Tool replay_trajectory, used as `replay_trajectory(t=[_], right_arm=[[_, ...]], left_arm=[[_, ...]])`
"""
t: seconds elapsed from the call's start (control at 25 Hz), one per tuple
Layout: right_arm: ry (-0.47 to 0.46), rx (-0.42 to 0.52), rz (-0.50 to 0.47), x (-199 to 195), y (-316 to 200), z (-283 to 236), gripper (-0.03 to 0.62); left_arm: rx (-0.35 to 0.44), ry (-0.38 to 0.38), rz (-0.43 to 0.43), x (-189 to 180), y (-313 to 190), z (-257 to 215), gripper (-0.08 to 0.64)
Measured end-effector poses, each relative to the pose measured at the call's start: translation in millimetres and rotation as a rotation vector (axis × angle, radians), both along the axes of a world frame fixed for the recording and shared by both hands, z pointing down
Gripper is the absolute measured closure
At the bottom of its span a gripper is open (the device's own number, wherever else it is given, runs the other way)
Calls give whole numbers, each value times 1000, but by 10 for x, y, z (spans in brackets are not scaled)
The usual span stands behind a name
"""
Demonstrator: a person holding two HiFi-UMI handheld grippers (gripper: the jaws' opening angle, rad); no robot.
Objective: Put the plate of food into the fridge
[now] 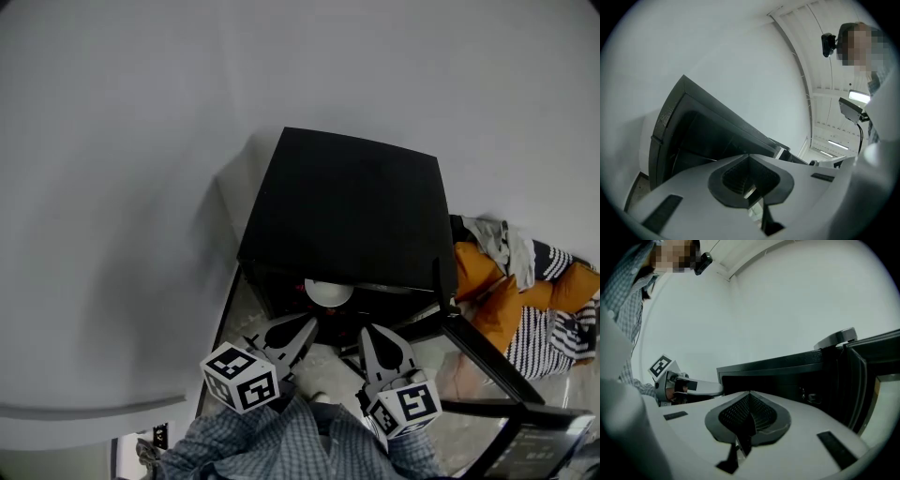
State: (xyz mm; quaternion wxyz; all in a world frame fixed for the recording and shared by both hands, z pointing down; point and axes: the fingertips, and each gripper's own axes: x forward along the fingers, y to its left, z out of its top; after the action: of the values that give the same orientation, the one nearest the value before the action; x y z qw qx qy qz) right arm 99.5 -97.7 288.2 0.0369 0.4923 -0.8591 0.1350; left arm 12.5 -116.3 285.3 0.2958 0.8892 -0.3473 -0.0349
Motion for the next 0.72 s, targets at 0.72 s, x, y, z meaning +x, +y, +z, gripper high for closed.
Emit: replay_trajectory(t=[0.72], right_arm=[[-36,4,-19,-91,-18,-167,586]], left_arm=[[7,-38,80,176,113,-69,554]])
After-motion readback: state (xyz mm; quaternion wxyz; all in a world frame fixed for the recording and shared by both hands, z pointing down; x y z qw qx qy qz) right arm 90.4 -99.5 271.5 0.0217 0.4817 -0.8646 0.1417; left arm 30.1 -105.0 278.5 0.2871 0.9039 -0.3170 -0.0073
